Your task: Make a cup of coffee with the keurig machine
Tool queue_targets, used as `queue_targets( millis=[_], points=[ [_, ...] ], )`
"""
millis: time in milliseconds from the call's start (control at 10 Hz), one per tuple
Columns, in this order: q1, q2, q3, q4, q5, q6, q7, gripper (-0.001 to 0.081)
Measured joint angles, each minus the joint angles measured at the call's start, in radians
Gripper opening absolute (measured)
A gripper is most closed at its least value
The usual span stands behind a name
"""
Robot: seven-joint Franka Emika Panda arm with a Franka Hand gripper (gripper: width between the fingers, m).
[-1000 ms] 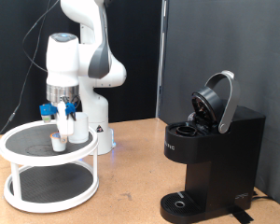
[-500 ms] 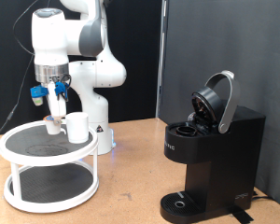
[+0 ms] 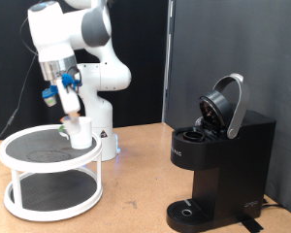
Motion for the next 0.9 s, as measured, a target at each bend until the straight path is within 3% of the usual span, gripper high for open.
queue_targets(
  millis=[200, 400, 600, 900],
  points=[
    [0.027, -0.009, 0.002, 0.055, 0.125, -0.077, -0.001, 0.0382],
    [0.037, -0.010, 0.023, 0.094, 0.146, -0.115, 0.045, 0.0382],
    [0.036, -0.008, 0.022, 0.090, 0.169, -0.112, 0.041, 0.0382],
    [0.071, -0.007, 0.033, 0.103, 0.387, -0.102, 0.045, 0.0382]
  ],
)
